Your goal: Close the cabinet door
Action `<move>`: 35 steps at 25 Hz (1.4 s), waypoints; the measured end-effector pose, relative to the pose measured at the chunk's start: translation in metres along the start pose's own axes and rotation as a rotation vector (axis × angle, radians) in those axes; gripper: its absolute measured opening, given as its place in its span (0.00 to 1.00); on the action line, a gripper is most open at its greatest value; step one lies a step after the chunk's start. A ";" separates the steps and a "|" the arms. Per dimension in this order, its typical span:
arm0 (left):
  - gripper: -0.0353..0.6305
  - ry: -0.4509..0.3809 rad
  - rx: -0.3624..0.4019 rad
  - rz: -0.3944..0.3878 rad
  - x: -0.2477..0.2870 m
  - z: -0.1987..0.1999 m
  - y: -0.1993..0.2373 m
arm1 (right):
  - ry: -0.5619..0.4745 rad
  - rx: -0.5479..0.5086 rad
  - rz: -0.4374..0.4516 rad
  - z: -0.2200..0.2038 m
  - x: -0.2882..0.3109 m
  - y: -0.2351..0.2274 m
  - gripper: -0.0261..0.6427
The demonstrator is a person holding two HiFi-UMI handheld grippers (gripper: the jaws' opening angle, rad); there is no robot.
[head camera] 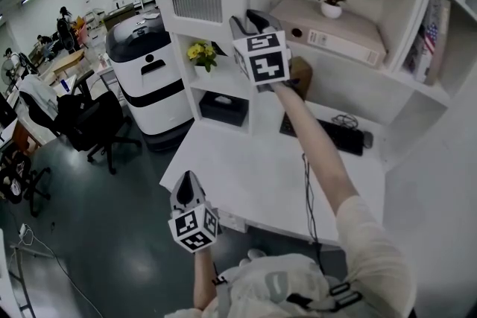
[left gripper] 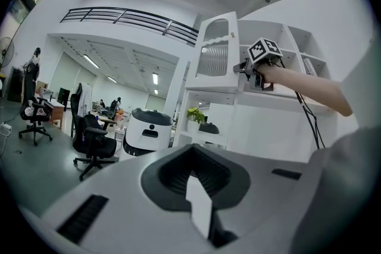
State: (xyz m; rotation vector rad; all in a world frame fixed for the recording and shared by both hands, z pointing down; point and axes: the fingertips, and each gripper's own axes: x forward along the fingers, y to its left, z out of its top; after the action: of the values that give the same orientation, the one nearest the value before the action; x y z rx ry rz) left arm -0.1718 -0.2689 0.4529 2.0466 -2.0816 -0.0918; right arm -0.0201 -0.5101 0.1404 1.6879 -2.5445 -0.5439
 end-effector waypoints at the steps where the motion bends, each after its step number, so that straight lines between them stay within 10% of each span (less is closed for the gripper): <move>1: 0.06 0.003 0.002 -0.003 0.001 0.000 -0.001 | 0.009 -0.001 -0.005 -0.001 0.002 -0.002 0.21; 35: 0.06 0.035 0.017 -0.019 0.029 -0.008 -0.006 | 0.092 0.029 -0.090 -0.017 0.034 -0.042 0.29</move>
State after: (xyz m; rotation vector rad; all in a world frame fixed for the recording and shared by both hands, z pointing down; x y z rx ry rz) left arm -0.1648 -0.2974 0.4626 2.0631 -2.0490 -0.0412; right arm 0.0068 -0.5600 0.1380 1.8003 -2.4342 -0.4251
